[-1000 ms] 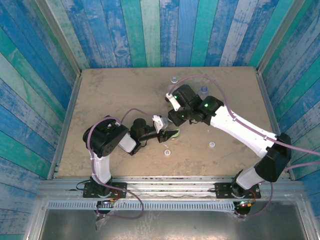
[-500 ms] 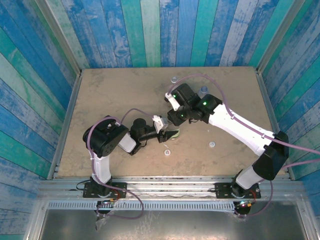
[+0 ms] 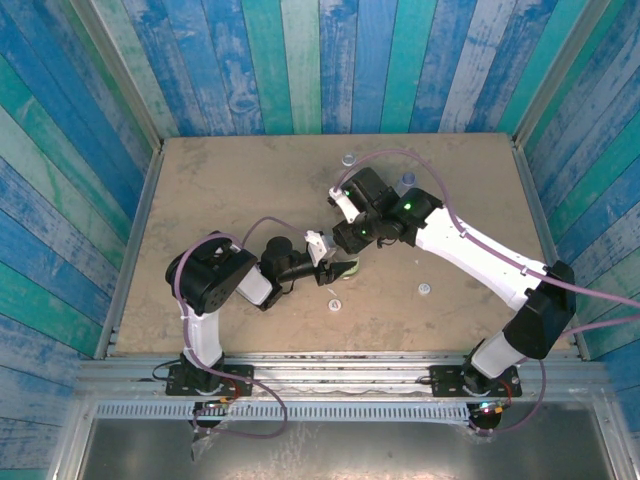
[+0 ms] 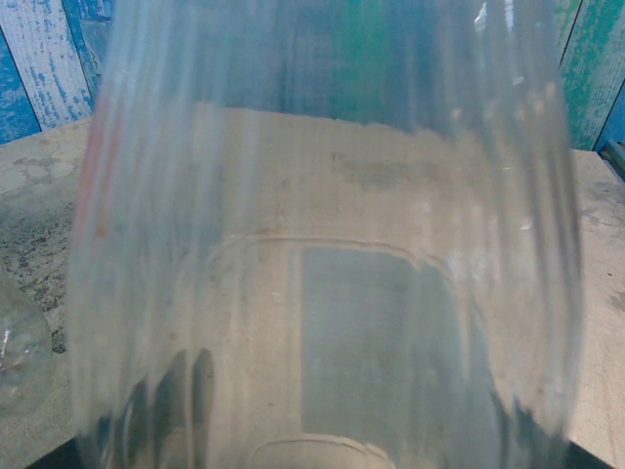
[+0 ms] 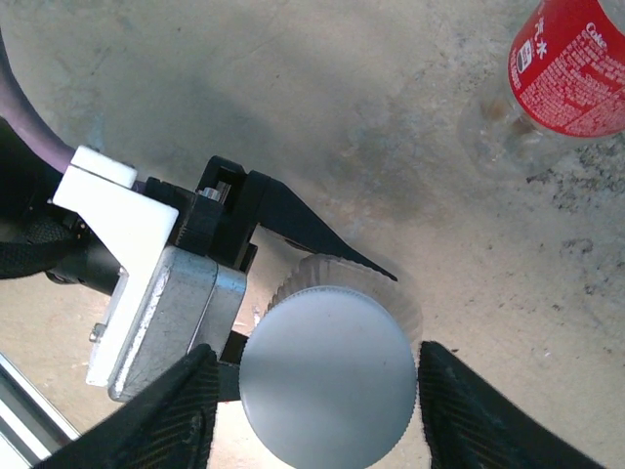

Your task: Screw on the bottle caps

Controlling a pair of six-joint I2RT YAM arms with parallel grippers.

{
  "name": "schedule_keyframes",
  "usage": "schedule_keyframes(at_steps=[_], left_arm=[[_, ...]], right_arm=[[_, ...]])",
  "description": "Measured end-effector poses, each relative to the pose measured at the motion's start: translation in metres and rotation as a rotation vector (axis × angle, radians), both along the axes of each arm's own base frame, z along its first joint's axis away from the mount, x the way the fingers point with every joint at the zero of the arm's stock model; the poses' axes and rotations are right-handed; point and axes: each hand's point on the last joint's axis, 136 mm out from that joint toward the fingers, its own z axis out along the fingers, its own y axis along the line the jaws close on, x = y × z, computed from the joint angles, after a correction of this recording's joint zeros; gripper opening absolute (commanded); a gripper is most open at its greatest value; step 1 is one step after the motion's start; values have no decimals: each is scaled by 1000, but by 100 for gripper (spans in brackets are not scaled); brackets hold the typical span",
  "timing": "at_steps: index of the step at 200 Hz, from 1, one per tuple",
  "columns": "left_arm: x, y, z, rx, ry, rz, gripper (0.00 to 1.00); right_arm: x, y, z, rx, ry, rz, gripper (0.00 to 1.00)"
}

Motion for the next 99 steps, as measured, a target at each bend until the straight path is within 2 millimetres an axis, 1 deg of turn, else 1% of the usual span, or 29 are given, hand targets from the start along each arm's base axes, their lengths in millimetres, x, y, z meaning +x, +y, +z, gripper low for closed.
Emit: schedule_keyframes(at_steps=[35,67,83,99], left_arm=[[0,0,0,0,0,0,59],[0,0,0,0,0,0,59],[0,0,0,0,0,0,59],[0,0,0,0,0,0,59]], right_arm=[[0,0,0,1,-1,0,76],[0,-1,5,12,-10,-3,77],[0,-1,12,30,-25,-9,77],[1,-2,23,58,-51,-22,77]])
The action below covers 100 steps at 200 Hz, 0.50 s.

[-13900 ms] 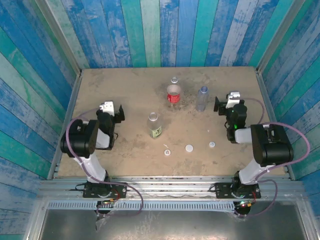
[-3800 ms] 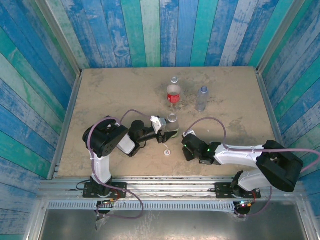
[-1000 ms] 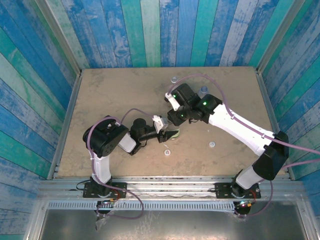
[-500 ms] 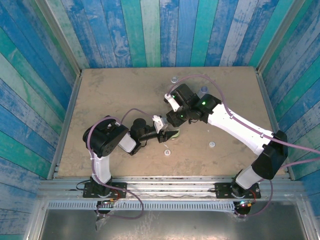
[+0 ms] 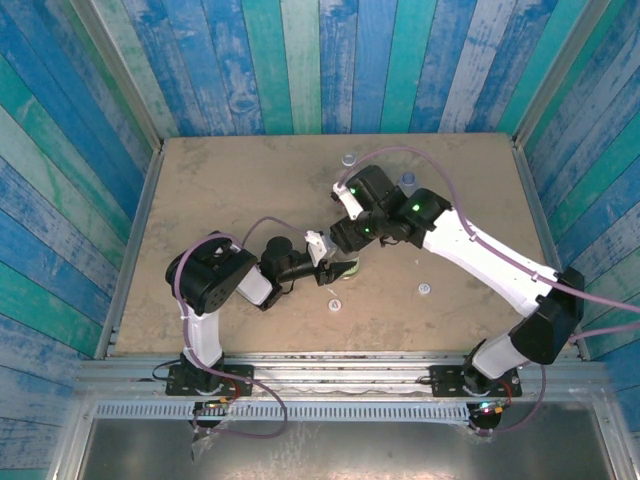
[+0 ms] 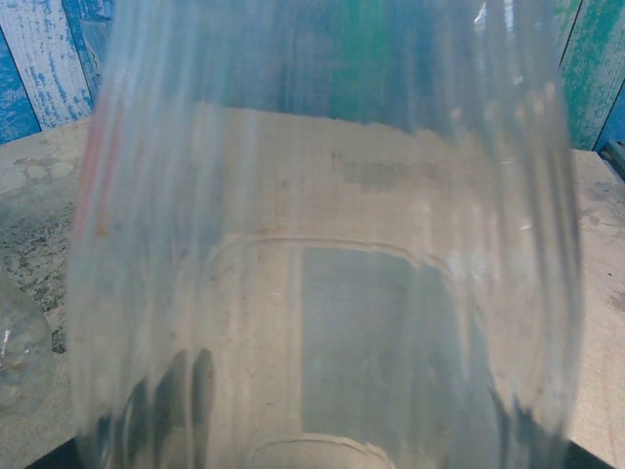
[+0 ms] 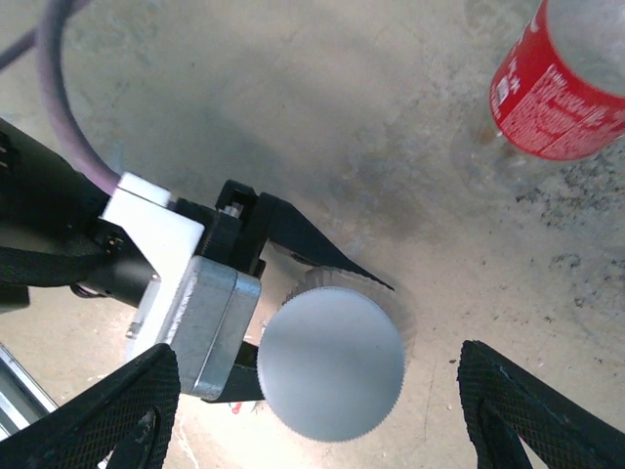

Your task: Screw on the bottle caps

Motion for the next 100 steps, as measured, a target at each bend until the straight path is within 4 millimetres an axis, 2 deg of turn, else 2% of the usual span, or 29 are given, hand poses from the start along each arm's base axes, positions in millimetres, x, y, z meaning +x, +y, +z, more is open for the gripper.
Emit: schedule_keyframes(at_steps=[22,38,100], left_arm=[[0,0,0,0,0,0,59],[0,0,0,0,0,0,59],[0,0,0,0,0,0,59]], right_arm=[[3,-4,15,46,-38,-30,72],[5,-7,18,61,-45,-50,69],[10,-16,-3,36,-1,-87,54]])
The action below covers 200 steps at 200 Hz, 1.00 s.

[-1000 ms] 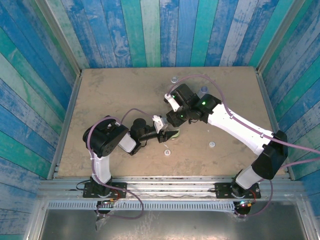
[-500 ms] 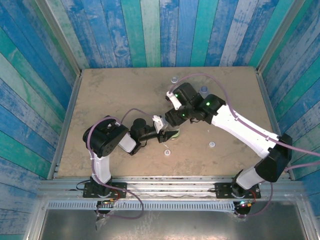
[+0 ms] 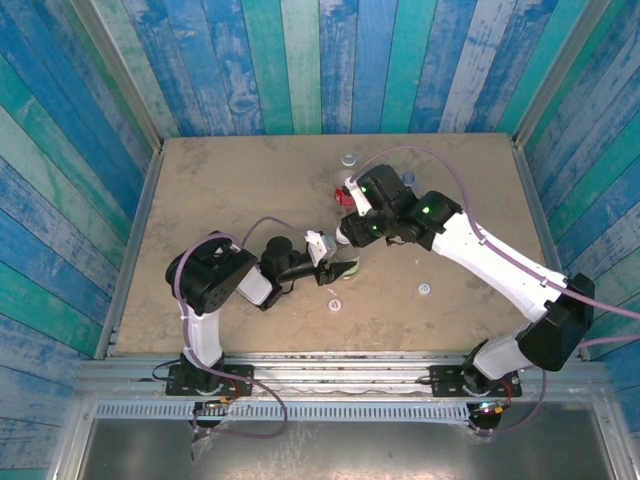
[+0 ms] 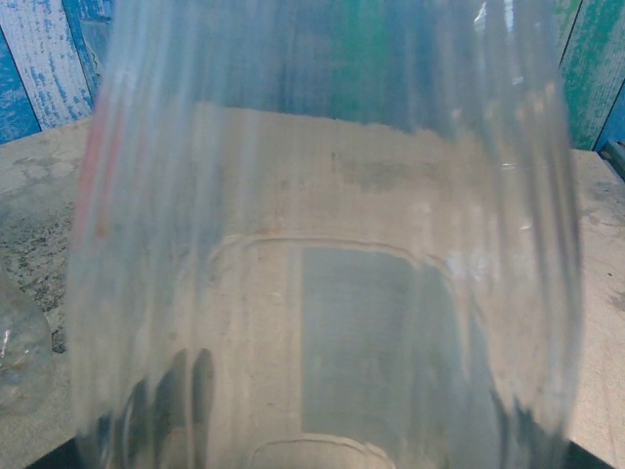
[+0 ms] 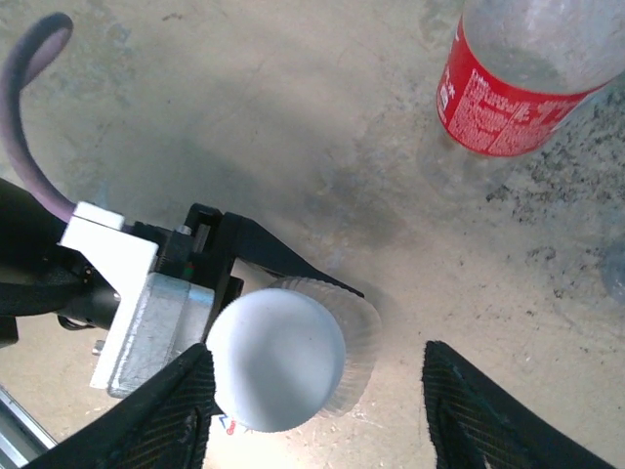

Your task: Screw on the bottle caps

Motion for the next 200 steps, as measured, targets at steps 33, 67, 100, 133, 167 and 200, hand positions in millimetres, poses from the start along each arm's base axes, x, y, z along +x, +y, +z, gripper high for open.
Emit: schedule_keyframes(at_steps=[33,67,100,133,167,200], left_arm=[[0,0,0,1,0,0,59],[0,0,0,1,1,0,59],[0,0,0,1,0,-1,59],[0,0,0,1,0,-1,58],[0,0,0,0,2,0,58],[-1,0,0,2,-1,-4,58]], right_arm=[[3,0,-7,4,14,-10,51],[3,2,-8,19,16,-5,45],[1,6,-8,36,26,7,39],[-2,11,-8,56,44,28,30],[0,10,-8,78,45,17,25],[-4,8,-8,105,52,6,25]])
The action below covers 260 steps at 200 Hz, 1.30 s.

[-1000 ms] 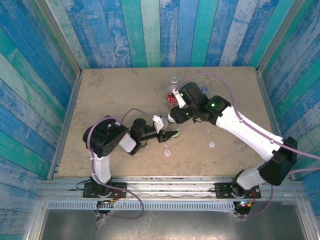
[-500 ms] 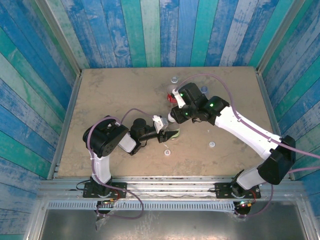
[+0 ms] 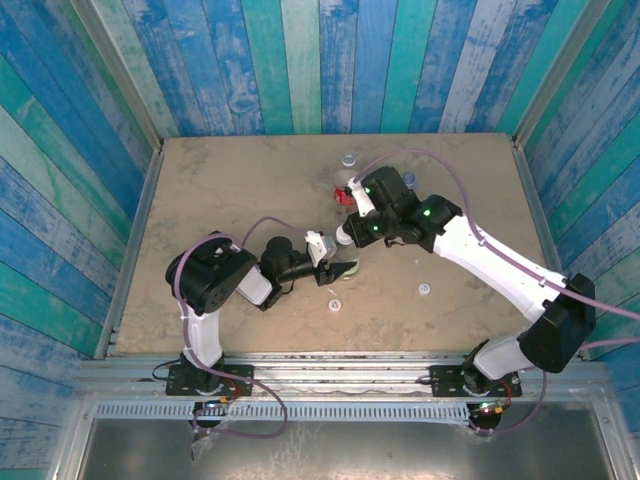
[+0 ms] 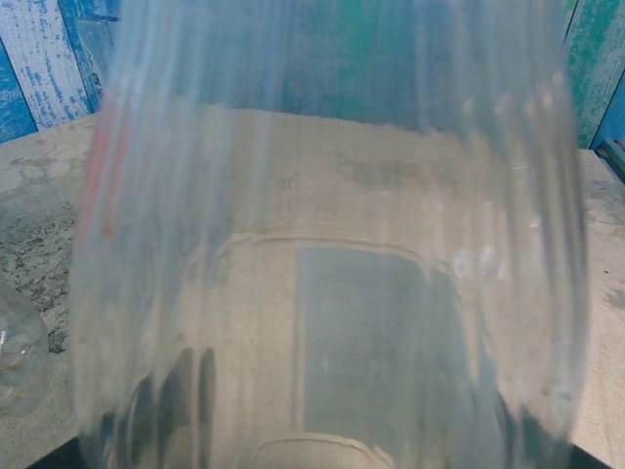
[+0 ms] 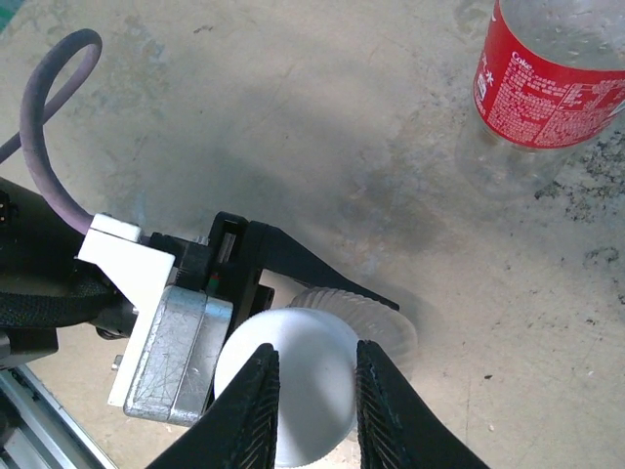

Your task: Screw on the bottle caps

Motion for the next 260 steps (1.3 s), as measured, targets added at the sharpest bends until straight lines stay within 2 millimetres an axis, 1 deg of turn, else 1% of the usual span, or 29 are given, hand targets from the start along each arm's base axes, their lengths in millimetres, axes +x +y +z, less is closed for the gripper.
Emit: schedule_keyframes(at_steps=[58,81,89,95,107,148,175,200,219,241,260], left_arm=[[0,0,0,-1,5,1,58],[1,-1,0,-1,8,1,58],[1,-1,0,-1,8,1,58],[1,-1,0,-1,8,1,58],[1,-1,0,-1,8,1,58],[1,-1,0,0,8,1,58],[1,-1,0,0,8,1,58],[1,-1,0,1,8,0,58],[1,-1,0,1,7,0,58],[0,-1,0,1,7,-5,57],[0,-1,0,1,8,-7,57]], right_arm=[[-14,-7,-2,19,35,-2,27],[-17,-9,-4,13,49,-4,33],[-18,-10,-5,10,52,-7,37],[-17,-10,-5,10,54,-10,39],[-16,-11,-4,11,52,-14,41],[-2,-12,2,22,41,-34,42],[6,-8,0,21,44,-28,37],[7,-4,-1,28,50,-12,28],[6,-3,-2,41,54,-7,24],[0,-6,-1,66,59,-8,22],[-13,-11,-4,84,76,-7,22]])
